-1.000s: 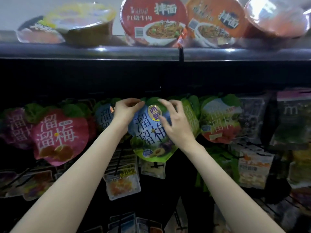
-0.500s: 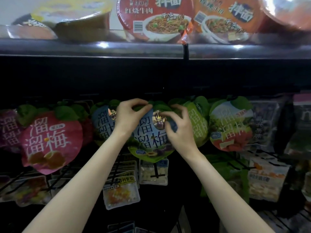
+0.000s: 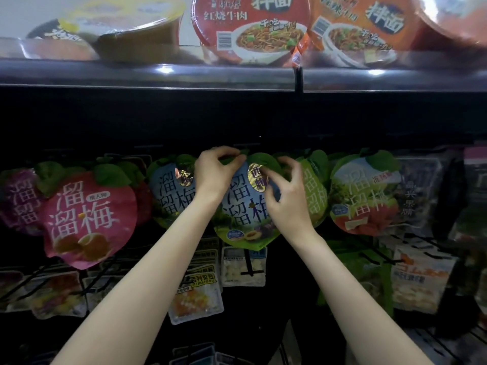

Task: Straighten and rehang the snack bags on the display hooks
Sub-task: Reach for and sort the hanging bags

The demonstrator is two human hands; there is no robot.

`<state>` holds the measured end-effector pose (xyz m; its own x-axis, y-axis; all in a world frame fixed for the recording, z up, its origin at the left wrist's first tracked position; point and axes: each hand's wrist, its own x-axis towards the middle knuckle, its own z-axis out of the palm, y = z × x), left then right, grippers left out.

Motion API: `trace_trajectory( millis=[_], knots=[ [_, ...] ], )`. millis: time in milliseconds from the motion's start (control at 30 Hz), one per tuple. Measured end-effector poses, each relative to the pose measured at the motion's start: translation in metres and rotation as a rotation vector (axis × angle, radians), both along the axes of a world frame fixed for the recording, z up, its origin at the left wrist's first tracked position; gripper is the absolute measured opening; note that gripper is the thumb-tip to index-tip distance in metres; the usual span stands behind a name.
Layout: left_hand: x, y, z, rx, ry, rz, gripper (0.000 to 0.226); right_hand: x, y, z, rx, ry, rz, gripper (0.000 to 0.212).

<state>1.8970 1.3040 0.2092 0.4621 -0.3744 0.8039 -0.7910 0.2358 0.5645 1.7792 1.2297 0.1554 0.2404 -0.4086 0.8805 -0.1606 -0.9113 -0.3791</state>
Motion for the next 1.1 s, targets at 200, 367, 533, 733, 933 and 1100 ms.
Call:
trace_trajectory(
  millis=[200, 367, 533, 733, 933, 1100],
  knots=[
    [-0.005, 0.003, 0.010, 0.097, 0.436, -0.269, 0.009, 0.003, 0.008, -0.004, -0.059, 0.084, -0.115, 0.038],
    [-0.005, -0.005, 0.014, 0.158, 0.839, -0.326, 0.020, -0.004, 0.006, -0.005, -0.102, 0.229, -0.156, 0.045],
    [-0.002, -0.015, 0.006, 0.087, 0.685, -0.237, 0.025, -0.005, 0.006, -0.003, -0.091, 0.437, -0.207, 0.052],
    [0.011, 0.002, -0.026, 0.058, 0.084, 0.168, 0.029, 0.003, 0.016, -0.015, -0.128, 0.280, -0.260, 0.034],
    [0.042, 0.065, -0.057, 0.007, -0.216, 0.378, 0.029, 0.027, 0.039, -0.024, -0.209, 0.092, -0.056, 0.024],
    [0.080, 0.098, -0.077, 0.349, -0.413, 0.649, 0.041, 0.061, 0.054, -0.032, -0.094, 0.345, 0.125, 0.035]
  ],
)
